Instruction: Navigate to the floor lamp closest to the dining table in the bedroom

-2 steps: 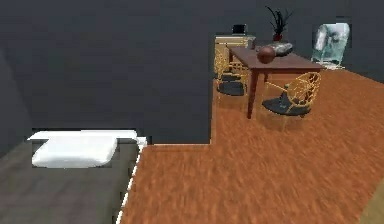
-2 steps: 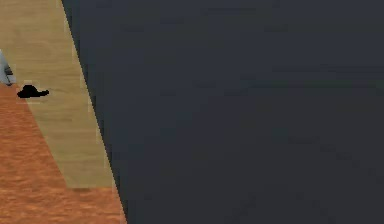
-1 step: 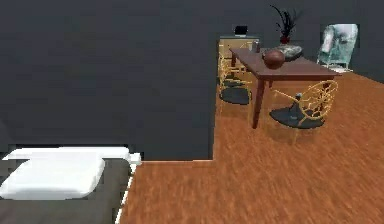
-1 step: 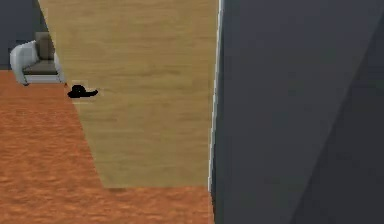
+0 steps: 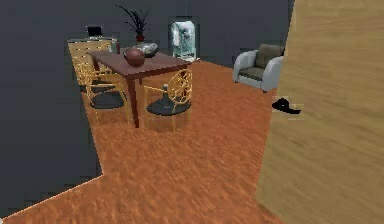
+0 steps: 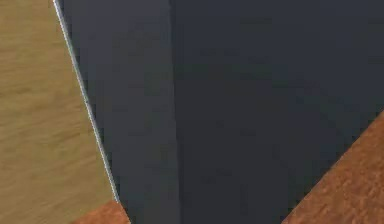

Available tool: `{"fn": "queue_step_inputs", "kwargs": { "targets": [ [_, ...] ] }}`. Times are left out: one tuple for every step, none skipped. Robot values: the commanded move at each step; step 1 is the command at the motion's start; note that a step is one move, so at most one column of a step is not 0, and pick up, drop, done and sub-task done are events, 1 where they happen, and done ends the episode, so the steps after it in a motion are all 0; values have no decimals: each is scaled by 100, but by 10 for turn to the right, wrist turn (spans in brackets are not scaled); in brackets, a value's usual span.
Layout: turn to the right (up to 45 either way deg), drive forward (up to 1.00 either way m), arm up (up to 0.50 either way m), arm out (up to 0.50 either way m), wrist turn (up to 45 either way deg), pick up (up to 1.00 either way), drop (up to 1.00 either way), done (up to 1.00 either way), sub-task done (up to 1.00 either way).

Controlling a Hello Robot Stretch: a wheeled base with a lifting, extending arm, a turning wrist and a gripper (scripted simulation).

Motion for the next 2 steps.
{"fn": "queue_step_inputs", "kwargs": {
  "targets": [
    [0,100,0,0,0,0,0,0,0],
    [0,5,0,0,0,0,0,0,0]
  ]
}}
